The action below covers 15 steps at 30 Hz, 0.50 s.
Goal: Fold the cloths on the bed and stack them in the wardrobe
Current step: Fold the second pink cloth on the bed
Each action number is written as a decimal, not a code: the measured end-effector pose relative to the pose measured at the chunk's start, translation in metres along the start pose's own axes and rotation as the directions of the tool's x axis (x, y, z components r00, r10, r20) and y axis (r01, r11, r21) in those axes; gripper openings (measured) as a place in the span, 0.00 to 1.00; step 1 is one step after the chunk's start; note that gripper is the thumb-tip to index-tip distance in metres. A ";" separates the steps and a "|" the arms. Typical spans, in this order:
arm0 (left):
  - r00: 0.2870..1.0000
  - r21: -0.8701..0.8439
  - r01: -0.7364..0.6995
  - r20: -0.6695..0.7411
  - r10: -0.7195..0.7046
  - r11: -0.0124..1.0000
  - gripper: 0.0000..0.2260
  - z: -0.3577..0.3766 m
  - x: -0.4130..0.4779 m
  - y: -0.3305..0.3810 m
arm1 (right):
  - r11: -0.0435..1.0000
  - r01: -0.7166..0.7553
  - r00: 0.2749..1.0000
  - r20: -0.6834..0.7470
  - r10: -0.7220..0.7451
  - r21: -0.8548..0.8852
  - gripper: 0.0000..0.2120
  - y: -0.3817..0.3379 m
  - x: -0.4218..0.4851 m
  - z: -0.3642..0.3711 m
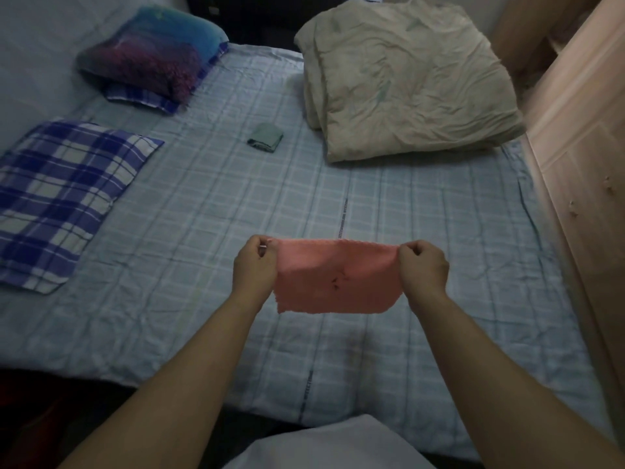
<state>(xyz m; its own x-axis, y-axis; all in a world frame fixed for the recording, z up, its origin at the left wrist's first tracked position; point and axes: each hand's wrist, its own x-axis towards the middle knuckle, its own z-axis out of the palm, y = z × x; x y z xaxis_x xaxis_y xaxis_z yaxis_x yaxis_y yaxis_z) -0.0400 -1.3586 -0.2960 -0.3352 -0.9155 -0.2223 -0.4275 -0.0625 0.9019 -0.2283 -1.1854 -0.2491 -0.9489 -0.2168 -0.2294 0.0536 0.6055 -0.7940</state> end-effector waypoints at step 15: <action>0.987 0.082 0.138 0.068 -0.144 0.987 0.07 0.009 -0.006 -0.043 | 0.995 -0.088 0.996 0.010 0.088 -0.040 0.10 0.049 0.002 0.012</action>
<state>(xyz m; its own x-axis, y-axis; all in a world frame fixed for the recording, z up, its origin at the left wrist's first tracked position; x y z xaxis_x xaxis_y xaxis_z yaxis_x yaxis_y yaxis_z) -0.0274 -1.3472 -0.3371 -0.3267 -0.8678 -0.3743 -0.5371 -0.1555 0.8291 -0.2235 -1.1652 -0.2946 -0.9374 -0.1700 -0.3040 0.1242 0.6522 -0.7478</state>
